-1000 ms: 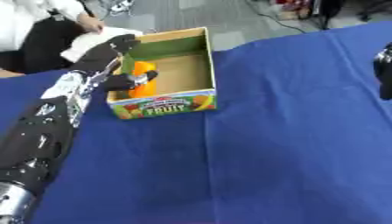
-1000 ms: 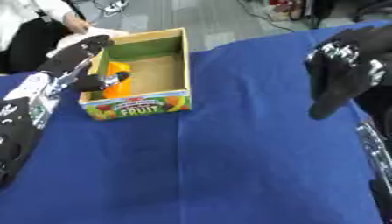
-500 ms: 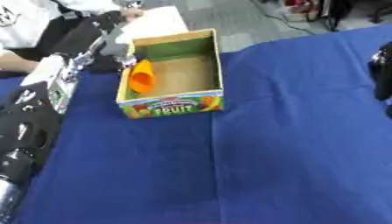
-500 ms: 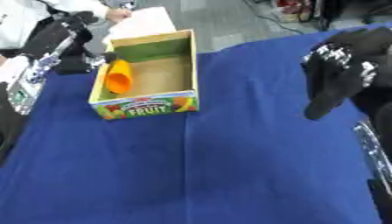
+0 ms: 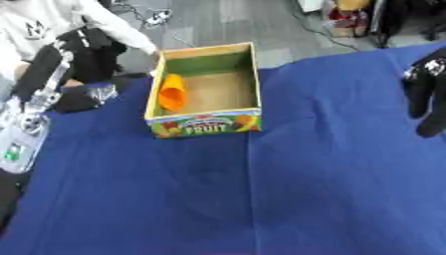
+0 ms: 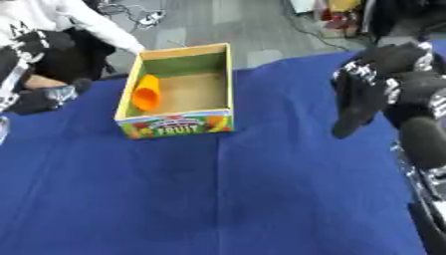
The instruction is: Pick up objects on the table and place them in the box.
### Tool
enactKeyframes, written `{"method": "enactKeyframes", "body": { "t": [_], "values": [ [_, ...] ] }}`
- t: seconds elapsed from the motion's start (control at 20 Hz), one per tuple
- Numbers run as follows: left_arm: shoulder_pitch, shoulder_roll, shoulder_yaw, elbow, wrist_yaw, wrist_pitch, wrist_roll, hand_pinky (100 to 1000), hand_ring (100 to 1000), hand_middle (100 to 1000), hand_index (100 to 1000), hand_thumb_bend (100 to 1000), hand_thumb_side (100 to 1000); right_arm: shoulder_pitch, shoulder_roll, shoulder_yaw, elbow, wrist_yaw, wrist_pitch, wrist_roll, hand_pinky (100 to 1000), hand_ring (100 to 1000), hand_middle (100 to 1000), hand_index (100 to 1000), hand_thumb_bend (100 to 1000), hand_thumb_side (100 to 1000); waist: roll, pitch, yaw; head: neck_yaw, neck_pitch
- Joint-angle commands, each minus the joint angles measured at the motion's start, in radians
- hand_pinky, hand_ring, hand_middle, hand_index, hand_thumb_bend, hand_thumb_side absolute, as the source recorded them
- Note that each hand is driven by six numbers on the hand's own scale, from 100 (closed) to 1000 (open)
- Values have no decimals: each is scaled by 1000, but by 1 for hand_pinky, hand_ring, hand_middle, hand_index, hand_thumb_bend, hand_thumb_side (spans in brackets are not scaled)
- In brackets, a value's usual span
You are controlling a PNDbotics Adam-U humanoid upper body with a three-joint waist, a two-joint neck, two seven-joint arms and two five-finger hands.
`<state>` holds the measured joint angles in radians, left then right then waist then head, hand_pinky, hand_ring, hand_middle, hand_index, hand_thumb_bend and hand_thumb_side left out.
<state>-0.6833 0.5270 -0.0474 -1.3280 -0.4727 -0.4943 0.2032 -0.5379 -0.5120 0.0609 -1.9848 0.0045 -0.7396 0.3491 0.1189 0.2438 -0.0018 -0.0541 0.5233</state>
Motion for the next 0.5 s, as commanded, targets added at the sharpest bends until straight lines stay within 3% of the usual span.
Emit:
{"method": "enactKeyframes", "body": {
  "t": [0.05,0.25,0.5],
  "values": [
    [76,-26,-8,-271,165,-8,-48,563,614,739,797,856,711,6,-25,-15,-15,18,0,-7,100,266,224,468,100,1000,-13,-20,10,-4,-39],
    [177,-123,-11,-531,268,-61,-142,589,640,765,805,816,709,17,-20,-20,-15,55,4,-19,100,274,238,472,100,1000,-35,-15,21,11,-59],
    [227,-163,-29,-655,342,-104,-260,604,692,809,871,793,722,19,-4,-15,-15,83,10,-32,100,282,253,472,100,1000,-63,-9,24,29,-74]
  ]
}}
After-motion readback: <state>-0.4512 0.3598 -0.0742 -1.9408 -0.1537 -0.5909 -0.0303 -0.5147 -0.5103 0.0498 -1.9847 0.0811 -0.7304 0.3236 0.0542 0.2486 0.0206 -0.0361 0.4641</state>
